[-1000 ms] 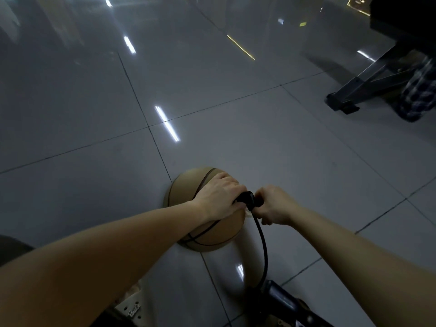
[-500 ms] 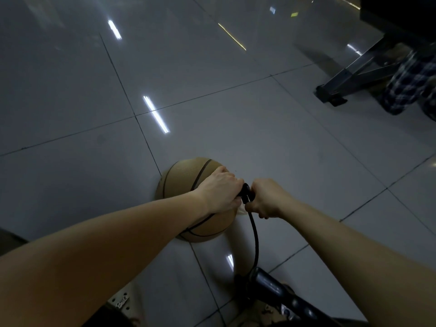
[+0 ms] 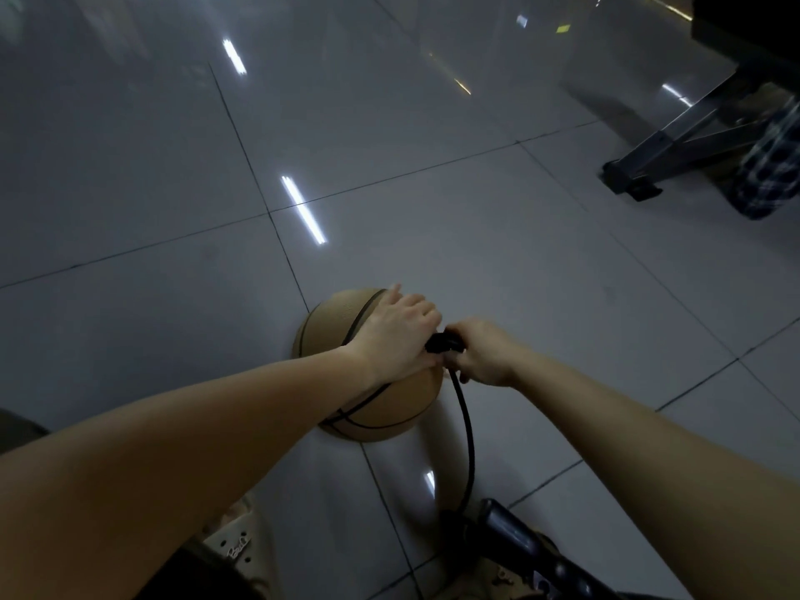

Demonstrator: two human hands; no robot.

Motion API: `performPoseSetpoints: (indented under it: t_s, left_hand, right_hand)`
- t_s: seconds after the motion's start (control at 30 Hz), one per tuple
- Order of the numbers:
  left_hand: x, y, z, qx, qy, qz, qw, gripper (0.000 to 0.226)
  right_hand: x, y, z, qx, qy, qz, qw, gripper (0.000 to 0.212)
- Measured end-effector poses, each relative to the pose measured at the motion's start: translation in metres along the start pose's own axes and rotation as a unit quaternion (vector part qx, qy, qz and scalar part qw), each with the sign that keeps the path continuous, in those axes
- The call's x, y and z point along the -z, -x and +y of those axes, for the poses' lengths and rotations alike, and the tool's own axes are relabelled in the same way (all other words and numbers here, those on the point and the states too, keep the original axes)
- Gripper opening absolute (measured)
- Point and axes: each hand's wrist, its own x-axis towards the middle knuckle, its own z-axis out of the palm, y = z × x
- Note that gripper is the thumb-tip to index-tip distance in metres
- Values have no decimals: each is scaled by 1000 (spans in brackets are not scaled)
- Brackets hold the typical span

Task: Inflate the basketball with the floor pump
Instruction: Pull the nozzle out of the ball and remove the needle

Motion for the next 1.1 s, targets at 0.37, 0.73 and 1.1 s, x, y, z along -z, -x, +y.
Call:
performPoseSetpoints:
  t_s: [0.37,0.73,1.1]
  left_hand:
    - [-2,5,-13,14,30,-12,999,67]
    - [-9,2,-17,30,34,5,999,53]
    - [-7,2,-14,-3,35,-6,999,54]
  right_hand:
    - [7,1,-5,-51,103,20,993,40]
    - [3,-21,-22,56,122,3,991,17]
    - [3,-18,-25,72,29,-26,997,43]
